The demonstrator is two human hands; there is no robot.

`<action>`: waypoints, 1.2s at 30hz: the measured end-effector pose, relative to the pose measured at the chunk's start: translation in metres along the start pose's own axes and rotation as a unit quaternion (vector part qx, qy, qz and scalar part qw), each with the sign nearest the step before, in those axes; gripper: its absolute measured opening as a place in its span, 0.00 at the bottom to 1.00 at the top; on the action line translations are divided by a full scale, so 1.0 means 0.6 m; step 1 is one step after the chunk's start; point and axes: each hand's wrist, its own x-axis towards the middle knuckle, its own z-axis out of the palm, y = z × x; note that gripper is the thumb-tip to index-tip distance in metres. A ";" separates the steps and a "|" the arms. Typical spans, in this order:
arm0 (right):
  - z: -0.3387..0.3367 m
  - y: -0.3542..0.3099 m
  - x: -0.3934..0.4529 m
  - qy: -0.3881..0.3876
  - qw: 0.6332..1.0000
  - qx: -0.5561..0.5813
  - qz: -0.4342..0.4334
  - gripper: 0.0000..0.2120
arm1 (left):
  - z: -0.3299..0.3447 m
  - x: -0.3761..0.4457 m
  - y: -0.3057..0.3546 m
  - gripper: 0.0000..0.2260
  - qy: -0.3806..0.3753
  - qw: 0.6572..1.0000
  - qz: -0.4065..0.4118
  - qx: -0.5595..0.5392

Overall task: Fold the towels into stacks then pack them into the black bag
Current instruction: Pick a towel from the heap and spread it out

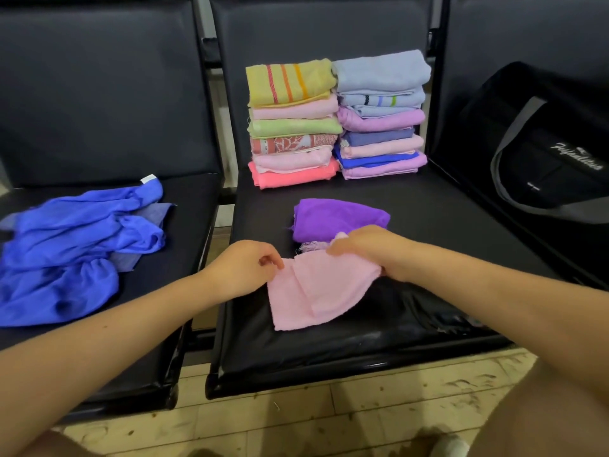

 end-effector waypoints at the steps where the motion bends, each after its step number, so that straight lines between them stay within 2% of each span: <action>1: 0.008 -0.012 -0.002 0.001 1.000 0.008 -0.014 0.20 | -0.002 0.001 -0.001 0.11 -0.009 0.998 -0.033 -0.058; 3: 0.025 -0.029 -0.008 -0.041 0.997 0.048 -0.045 0.18 | -0.004 0.000 0.000 0.13 -0.023 0.974 -0.108 -0.199; 5: 0.044 -0.035 -0.023 -0.141 0.985 0.076 -0.070 0.15 | -0.009 -0.004 0.003 0.15 -0.016 0.936 -0.161 -0.314; 7: 0.056 -0.032 -0.034 -0.247 0.963 0.068 -0.081 0.16 | -0.012 -0.007 0.004 0.18 -0.001 0.916 -0.191 -0.352; 8: 0.058 -0.031 -0.036 -0.268 0.957 0.072 -0.085 0.17 | -0.013 -0.009 0.004 0.17 0.004 0.918 -0.197 -0.344; 10: 0.060 -0.032 -0.036 -0.226 0.965 0.097 -0.087 0.15 | -0.014 -0.012 0.005 0.14 0.004 0.937 -0.187 -0.296; 12: 0.058 -0.026 -0.030 -0.137 0.982 0.115 -0.063 0.12 | -0.015 -0.013 0.006 0.09 -0.010 0.956 -0.162 -0.245; 14: 0.053 -0.011 -0.026 -0.076 0.995 0.058 -0.035 0.11 | -0.015 -0.011 0.007 0.07 -0.024 0.961 -0.159 -0.224; 17: 0.050 0.008 -0.029 -0.096 0.993 -0.064 -0.007 0.14 | -0.015 -0.008 0.012 0.08 -0.026 0.963 -0.173 -0.207; 20: 0.060 0.010 -0.036 -0.151 0.986 -0.056 -0.028 0.13 | -0.015 -0.004 0.014 0.09 -0.018 0.957 -0.190 -0.220; 23: 0.076 0.011 -0.035 -0.179 0.982 0.006 -0.057 0.15 | -0.019 -0.003 0.017 0.07 -0.015 0.935 -0.196 -0.295; 26: 0.064 -0.010 -0.024 -0.169 0.975 0.123 -0.079 0.13 | -0.019 0.001 0.027 0.08 0.000 0.916 -0.185 -0.357; 31: -0.012 -0.062 0.003 -0.136 0.968 0.156 -0.139 0.08 | -0.010 0.022 0.038 0.18 0.002 0.876 -0.156 -0.456; 33: -0.040 -0.065 0.014 -0.125 0.967 0.166 -0.149 0.10 | -0.010 0.038 0.046 0.20 0.005 0.837 -0.149 -0.526; 36: -0.071 -0.056 0.028 -0.151 0.966 0.157 -0.140 0.14 | -0.012 0.070 0.064 0.15 0.009 0.763 -0.144 -0.630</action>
